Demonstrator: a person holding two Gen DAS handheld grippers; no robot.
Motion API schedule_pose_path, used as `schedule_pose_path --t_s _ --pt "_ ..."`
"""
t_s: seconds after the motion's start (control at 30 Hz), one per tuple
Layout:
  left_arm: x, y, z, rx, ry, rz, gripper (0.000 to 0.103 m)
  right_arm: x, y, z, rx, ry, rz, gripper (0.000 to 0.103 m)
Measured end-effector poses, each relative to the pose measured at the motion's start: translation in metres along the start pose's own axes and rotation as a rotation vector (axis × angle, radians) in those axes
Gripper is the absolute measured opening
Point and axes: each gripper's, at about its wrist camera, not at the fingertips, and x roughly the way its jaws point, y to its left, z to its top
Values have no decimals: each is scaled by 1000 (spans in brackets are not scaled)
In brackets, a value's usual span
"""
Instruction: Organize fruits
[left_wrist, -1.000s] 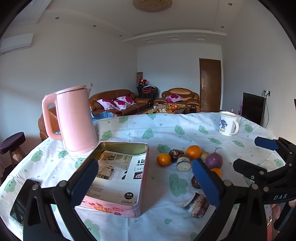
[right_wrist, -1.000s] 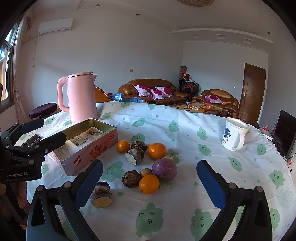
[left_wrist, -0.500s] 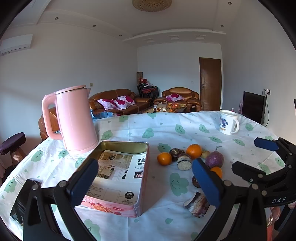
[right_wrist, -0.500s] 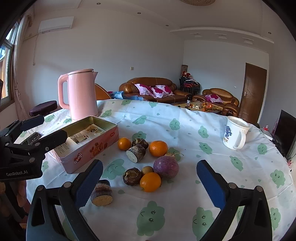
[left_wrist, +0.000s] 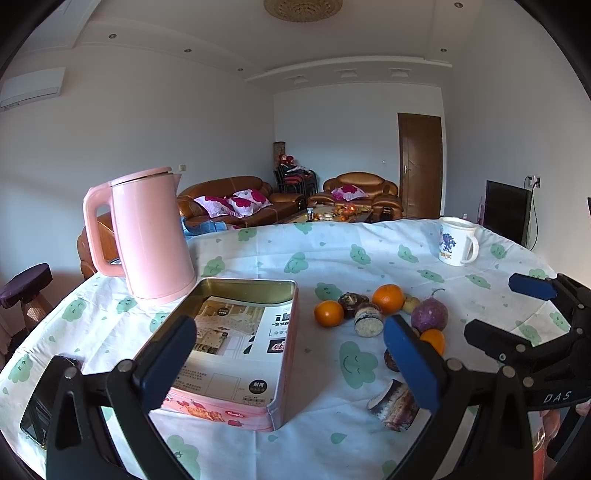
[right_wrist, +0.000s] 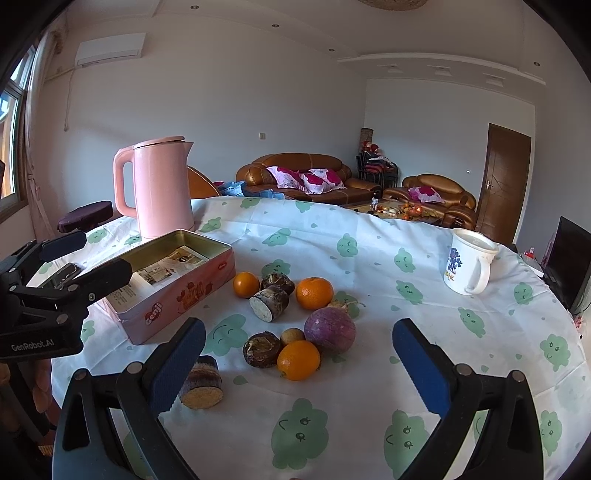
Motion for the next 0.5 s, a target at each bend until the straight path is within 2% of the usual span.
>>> schedule_pose_path --t_s 0.5 --pt "15 -9 -17 16 37 -21 103 8 -9 -9 15 20 -24 102"
